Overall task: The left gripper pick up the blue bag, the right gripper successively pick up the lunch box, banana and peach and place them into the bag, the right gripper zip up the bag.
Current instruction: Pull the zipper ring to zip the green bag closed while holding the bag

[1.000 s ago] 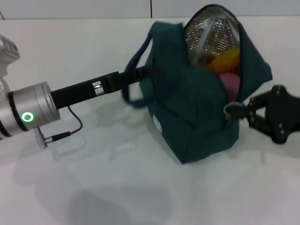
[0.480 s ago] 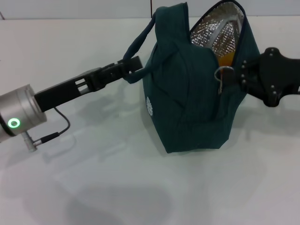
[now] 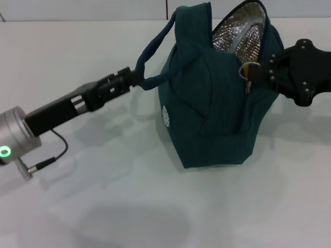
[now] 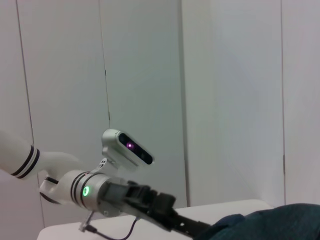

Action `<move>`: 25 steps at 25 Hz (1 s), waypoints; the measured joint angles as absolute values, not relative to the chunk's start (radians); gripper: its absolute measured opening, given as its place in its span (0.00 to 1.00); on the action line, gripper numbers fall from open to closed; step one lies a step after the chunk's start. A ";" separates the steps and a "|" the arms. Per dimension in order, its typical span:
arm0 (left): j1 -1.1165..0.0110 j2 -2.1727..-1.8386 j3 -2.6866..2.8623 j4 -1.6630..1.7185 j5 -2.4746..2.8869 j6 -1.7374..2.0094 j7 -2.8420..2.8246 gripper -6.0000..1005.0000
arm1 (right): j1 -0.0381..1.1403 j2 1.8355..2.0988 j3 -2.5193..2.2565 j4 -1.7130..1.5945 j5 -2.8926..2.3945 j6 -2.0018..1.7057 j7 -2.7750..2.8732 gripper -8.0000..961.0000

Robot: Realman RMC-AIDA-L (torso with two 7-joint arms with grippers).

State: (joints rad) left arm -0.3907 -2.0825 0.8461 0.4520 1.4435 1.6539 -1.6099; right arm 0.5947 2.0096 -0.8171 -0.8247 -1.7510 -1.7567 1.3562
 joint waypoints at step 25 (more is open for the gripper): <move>-0.406 -2.092 0.875 0.378 1.498 1.722 -1.440 0.89 | 0.777 2.002 -0.949 -0.890 -1.761 -1.693 1.617 0.04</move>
State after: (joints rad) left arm -0.4056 -2.0921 0.8754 0.3781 1.4983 1.7219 -1.4398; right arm 0.7773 2.0016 -0.9488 -0.8899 -1.7611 -1.6926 1.6166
